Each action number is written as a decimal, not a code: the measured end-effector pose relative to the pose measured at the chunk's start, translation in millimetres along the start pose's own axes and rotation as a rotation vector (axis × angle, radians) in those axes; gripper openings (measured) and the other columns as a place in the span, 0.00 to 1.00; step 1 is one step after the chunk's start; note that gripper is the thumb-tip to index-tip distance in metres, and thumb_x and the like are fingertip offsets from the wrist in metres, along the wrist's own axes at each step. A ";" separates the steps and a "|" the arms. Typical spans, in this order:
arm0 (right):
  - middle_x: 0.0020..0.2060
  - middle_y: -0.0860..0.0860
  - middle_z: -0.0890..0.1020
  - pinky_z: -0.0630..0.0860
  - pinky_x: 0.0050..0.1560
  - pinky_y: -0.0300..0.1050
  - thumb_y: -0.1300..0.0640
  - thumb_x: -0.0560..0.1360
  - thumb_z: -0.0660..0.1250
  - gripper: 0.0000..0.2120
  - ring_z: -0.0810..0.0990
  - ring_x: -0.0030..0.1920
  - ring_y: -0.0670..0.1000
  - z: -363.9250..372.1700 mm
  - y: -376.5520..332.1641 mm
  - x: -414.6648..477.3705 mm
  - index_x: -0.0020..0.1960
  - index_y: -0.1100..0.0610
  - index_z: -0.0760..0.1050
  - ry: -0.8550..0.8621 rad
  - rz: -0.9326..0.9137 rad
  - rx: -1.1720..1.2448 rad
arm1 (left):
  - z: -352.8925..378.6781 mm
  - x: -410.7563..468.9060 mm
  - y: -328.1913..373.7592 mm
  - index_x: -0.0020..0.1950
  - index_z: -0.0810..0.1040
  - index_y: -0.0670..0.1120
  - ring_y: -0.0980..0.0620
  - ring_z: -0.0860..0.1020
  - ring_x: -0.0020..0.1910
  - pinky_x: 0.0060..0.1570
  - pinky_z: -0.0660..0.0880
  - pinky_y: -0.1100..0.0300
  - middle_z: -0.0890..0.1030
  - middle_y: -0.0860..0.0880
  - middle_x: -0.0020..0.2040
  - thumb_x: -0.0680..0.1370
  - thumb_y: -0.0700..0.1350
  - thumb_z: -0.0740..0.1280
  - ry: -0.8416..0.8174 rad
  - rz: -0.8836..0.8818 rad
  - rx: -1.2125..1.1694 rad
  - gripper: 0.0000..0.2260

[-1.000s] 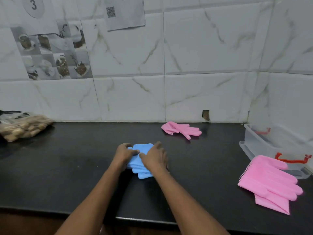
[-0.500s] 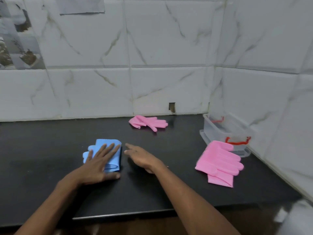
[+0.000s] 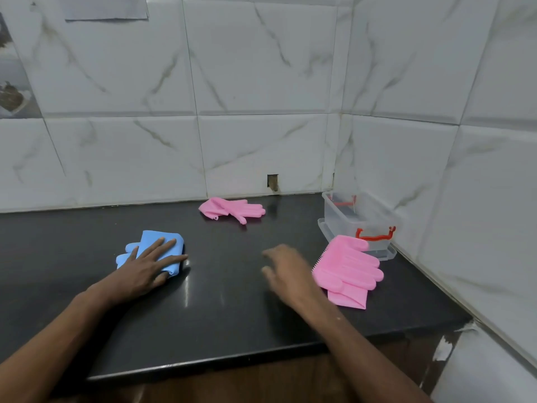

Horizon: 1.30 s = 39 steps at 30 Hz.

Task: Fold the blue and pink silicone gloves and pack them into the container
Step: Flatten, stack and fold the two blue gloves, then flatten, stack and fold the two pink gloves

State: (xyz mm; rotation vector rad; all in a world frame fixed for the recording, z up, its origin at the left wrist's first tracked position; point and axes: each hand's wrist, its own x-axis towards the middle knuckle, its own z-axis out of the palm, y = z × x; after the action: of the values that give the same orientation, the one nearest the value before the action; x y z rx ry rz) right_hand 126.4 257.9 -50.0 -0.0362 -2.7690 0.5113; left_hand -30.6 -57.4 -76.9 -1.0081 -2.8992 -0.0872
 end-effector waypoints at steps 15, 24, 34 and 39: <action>0.64 0.51 0.76 0.71 0.61 0.46 0.51 0.79 0.63 0.20 0.73 0.62 0.51 -42.3 76.4 -43.2 0.71 0.45 0.71 -0.065 0.218 -0.270 | -9.2 -25.5 5.9 0.77 0.39 0.59 0.50 0.36 0.78 0.75 0.39 0.37 0.40 0.56 0.79 0.77 0.33 0.53 -0.041 -0.081 0.122 0.37; 0.53 0.54 0.83 0.73 0.52 0.44 0.68 0.75 0.62 0.16 0.80 0.50 0.53 -91.9 66.1 -0.5 0.55 0.54 0.82 0.112 0.150 -0.092 | -41.7 5.0 108.8 0.78 0.59 0.54 0.55 0.54 0.78 0.75 0.50 0.55 0.58 0.53 0.79 0.78 0.55 0.66 0.198 0.075 -0.369 0.30; 0.43 0.55 0.81 0.77 0.45 0.53 0.69 0.77 0.61 0.12 0.78 0.44 0.57 -150.9 46.1 41.4 0.41 0.59 0.80 0.178 0.042 0.966 | -41.3 81.3 228.7 0.71 0.71 0.48 0.49 0.75 0.67 0.71 0.66 0.43 0.76 0.50 0.68 0.69 0.64 0.73 -0.019 0.015 -1.501 0.36; 0.52 0.66 0.82 0.71 0.42 0.49 0.72 0.77 0.61 0.11 0.76 0.49 0.61 -137.0 52.6 44.2 0.43 0.60 0.78 0.148 0.107 1.281 | -62.4 85.0 230.2 0.65 0.77 0.47 0.43 0.79 0.61 0.63 0.74 0.44 0.82 0.44 0.61 0.71 0.48 0.76 0.068 0.172 -1.642 0.24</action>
State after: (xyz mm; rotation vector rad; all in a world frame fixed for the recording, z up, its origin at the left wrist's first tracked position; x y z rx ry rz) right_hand 126.5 357.8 66.2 0.0723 -1.8376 2.0435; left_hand 48.9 170.5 -0.5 -1.1433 -2.1178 -2.5603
